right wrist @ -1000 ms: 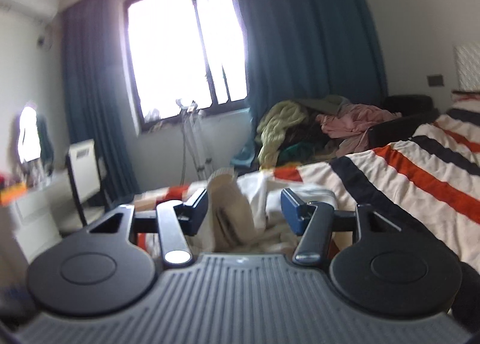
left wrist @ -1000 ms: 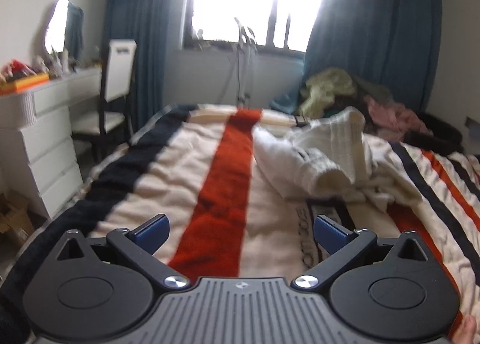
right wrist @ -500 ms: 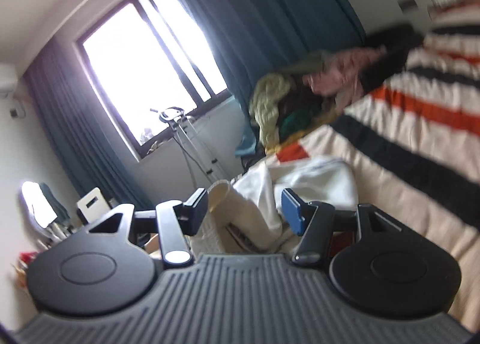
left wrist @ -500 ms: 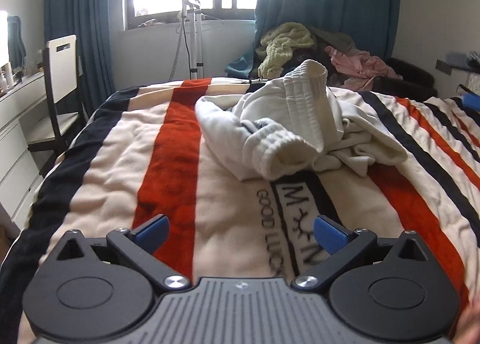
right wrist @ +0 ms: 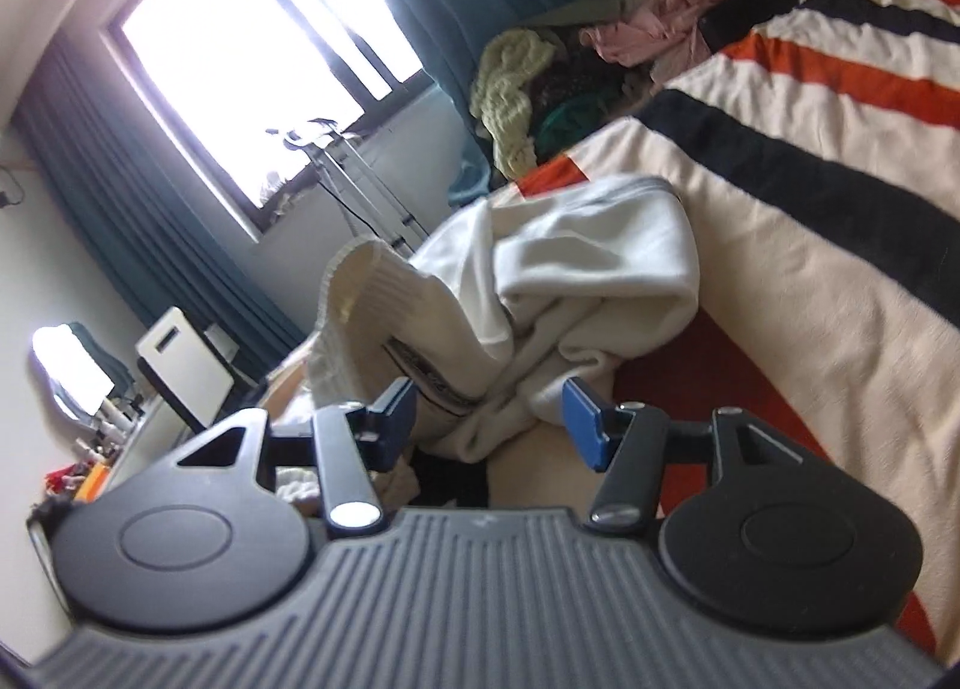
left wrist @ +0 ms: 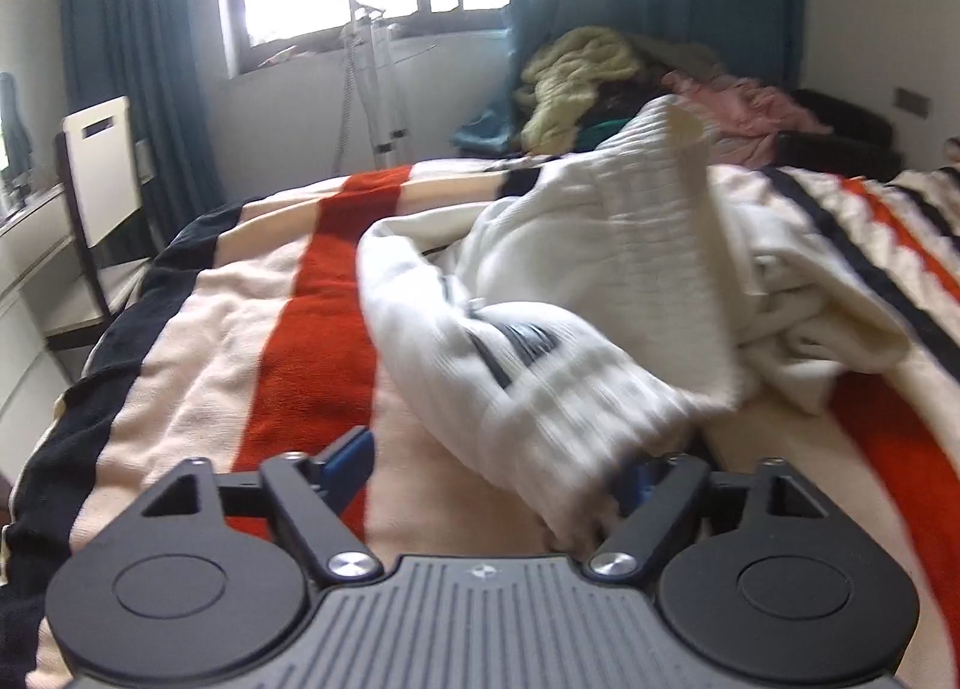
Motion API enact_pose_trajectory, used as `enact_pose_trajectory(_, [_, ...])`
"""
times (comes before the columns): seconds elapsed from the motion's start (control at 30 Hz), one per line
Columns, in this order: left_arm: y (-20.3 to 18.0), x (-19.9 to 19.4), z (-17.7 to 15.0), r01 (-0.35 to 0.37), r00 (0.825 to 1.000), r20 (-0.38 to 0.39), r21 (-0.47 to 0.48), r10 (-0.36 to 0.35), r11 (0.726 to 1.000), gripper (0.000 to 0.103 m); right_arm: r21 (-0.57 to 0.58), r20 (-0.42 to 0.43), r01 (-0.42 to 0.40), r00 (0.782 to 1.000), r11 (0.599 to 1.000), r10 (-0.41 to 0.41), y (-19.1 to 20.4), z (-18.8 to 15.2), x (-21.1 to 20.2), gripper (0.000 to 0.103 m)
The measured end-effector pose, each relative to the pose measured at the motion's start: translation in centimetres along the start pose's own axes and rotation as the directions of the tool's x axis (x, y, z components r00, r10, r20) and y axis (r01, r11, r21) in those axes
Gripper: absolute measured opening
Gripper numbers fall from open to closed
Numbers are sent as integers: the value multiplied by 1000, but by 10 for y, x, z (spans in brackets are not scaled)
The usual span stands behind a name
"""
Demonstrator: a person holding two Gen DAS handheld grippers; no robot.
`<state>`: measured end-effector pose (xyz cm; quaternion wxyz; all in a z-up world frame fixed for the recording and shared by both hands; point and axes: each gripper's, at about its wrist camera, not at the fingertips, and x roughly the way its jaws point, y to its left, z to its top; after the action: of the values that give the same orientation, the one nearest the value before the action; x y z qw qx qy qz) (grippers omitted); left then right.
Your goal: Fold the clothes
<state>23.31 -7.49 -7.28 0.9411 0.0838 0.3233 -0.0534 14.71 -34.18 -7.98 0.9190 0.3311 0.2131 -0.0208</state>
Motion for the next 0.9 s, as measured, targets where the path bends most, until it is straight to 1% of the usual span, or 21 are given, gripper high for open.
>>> enact_pose_trajectory(0.03, [5, 4, 3, -15, 1000, -3, -25, 14, 1000, 53, 2, -13, 8, 1000, 1000, -8, -1, -3, 6, 58])
enact_pose_trajectory(0.1, [20, 7, 10, -22, 1000, -2, -112, 22, 993, 19, -1, -39, 27, 999, 1000, -27, -2, -9, 20, 58])
enact_pose_trajectory(0.13, [28, 6, 13, -15, 1000, -1, -151, 15, 988, 18, -4, -48, 34, 998, 999, -34, -1, -11, 26, 58])
enact_pose_trajectory(0.17, [35, 3, 16, 0, 1000, 5, -165, 1, 986, 18, -10, -52, 31, 998, 999, -32, 1, -13, 30, 58])
enact_pose_trajectory(0.3, [59, -13, 25, 58, 998, 41, -182, -51, 982, 14, -37, -65, 21, 998, 999, -24, 9, -20, 44, 58])
enact_pose_trajectory(0.33, [65, -20, 27, 77, 996, 54, -179, -68, 981, 14, -55, -55, 26, 998, 998, -29, 12, -22, 44, 58])
enact_pose_trajectory(0.43, [88, -50, 24, 72, 993, 111, -200, -50, 977, 13, -81, -34, 15, 999, 997, -18, 16, -23, 40, 57])
enact_pose_trajectory(0.5, [111, -68, 21, 76, 989, 143, -231, -43, 970, 12, -90, -9, 7, 1000, 996, -8, 18, -24, 35, 57])
enact_pose_trajectory(0.57, [135, -85, 18, 85, 985, 169, -265, -40, 961, 11, -141, 16, 18, 1000, 990, -16, 25, -28, 31, 57])
enact_pose_trajectory(0.6, [146, -90, 17, 85, 983, 178, -278, -35, 957, 11, -162, 12, 12, 1000, 987, -10, 28, -30, 31, 57])
enact_pose_trajectory(0.7, [171, -93, 14, 81, 982, 188, -300, -24, 951, 11, -225, -27, -23, 999, 974, 18, 43, -39, 27, 58])
enact_pose_trajectory(0.77, [183, -87, 8, 67, 982, 186, -310, -8, 948, 11, -280, -58, -37, 998, 959, 21, 53, -47, 22, 58])
enact_pose_trajectory(0.8, [188, -84, 4, 61, 983, 183, -317, -2, 946, 11, -315, -65, -28, 998, 949, 8, 58, -52, 20, 58])
enact_pose_trajectory(0.9, [199, -67, -11, 73, 986, 166, -350, -15, 934, 11, -363, -88, 7, 995, 932, -42, 61, -58, 20, 58])
